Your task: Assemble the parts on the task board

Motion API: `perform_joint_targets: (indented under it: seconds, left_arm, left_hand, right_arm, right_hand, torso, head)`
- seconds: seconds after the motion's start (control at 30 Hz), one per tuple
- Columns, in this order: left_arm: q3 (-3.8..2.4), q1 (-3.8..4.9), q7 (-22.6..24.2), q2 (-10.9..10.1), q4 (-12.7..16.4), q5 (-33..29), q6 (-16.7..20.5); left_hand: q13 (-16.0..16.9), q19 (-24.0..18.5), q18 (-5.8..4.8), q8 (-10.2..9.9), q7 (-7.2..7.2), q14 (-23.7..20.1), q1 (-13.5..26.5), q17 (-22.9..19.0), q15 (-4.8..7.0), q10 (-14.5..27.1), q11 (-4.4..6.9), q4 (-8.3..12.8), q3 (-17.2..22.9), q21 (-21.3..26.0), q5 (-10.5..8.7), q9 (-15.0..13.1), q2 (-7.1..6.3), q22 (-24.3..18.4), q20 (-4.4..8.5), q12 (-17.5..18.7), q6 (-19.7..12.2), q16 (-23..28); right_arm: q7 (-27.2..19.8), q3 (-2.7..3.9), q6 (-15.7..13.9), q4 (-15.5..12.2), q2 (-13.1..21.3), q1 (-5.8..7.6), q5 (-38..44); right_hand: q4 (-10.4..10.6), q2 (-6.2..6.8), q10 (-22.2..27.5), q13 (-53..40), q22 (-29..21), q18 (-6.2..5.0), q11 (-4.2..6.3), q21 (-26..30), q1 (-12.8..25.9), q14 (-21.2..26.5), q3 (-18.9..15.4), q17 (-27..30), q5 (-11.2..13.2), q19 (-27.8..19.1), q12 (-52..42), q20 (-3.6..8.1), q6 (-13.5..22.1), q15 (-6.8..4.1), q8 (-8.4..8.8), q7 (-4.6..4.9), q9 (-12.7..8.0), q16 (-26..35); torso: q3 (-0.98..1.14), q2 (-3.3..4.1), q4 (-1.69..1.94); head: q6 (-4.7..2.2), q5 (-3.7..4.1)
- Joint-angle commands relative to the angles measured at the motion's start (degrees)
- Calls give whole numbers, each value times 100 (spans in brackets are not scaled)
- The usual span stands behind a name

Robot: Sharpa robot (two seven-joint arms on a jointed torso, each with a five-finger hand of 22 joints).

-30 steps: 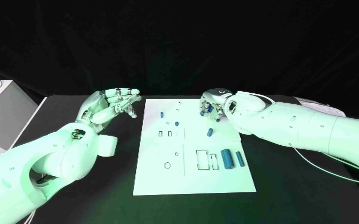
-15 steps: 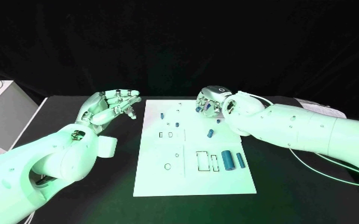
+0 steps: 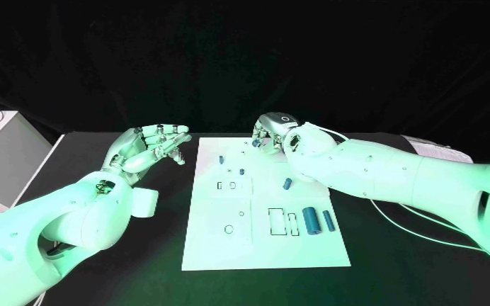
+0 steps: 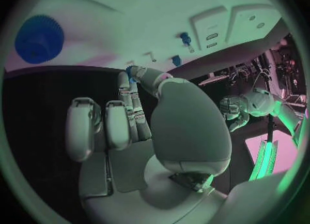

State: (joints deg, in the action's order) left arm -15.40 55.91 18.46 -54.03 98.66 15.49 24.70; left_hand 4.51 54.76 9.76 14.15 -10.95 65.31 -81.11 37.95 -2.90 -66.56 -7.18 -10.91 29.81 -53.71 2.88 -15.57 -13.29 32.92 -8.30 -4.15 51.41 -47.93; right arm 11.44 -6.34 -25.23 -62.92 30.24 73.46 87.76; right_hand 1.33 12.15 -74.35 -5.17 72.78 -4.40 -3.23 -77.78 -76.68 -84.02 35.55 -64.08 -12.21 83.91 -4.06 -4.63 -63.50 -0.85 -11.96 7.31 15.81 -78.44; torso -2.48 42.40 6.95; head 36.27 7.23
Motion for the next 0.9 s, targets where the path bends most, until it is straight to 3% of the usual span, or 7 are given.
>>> perform_joint_targets:
  seconds: [0.03, 0.37, 0.73, 0.9]
  left_arm:
    - [-6, 4, 20, 13, 13, 20, -42]
    - [-8, 5, 9, 21, 23, 30, -51]
    - [-14, 6, -2, 11, 61, 52, -52]
    - [-18, 7, -7, -6, 78, 54, -47]
  left_hand:
    - [6, -32, 71, -19, -2, -28, 16, 8, 10, 2, 9, -11, 35, -17, 1, -8, 48, 6, -5, 10, 51, -35]
    - [6, -32, 71, -19, -2, -28, 16, 8, 10, 2, 9, -11, 35, -17, 1, -8, 48, 6, -5, 10, 51, -35]
    - [6, -48, 71, -18, -2, -36, 11, 10, 10, 3, 8, 4, 49, -43, 1, -13, 44, 23, -5, 11, 55, -47]
    - [6, -48, 71, -18, -2, -36, 11, 10, 10, 3, 8, 4, 49, -43, 1, -13, 44, 23, -5, 11, 55, -47]
  right_arm:
    - [132, 2, -170, 150, -125, 3, 202]
    - [124, 3, -176, 534, -448, -9, 248]
    - [59, -4, -52, 798, -636, -30, 212]
    - [57, -13, 78, 839, -661, -38, 218]
  right_hand:
    - [5, -26, -20, -5, 5, 102, 1, -26, -9, -159, 18, -10, -16, 58, 12, 28, -28, -56, -30, -4, 74, -29]
    - [-9, -24, 3, -3, 23, 105, -10, -39, -16, -163, 29, -37, -21, 59, 34, 29, 0, -52, -25, 9, 92, -46]
    - [-10, -17, 17, -1, 46, 109, -19, -55, -6, -169, 28, -76, -27, 64, 42, 27, 19, -46, -20, 17, 102, -67]
    - [-9, -15, 18, -1, 50, 110, -20, -58, -3, -170, 27, -84, -28, 65, 43, 26, 22, -45, -20, 19, 104, -71]
  torso:
    - [-6, 9, 16]
    - [-39, 14, 78]
    - [-55, 14, 80]
    - [-50, 24, 77]
  head:
    - [5, -1]
    - [17, 26]
    - [28, -59]
    - [44, -72]
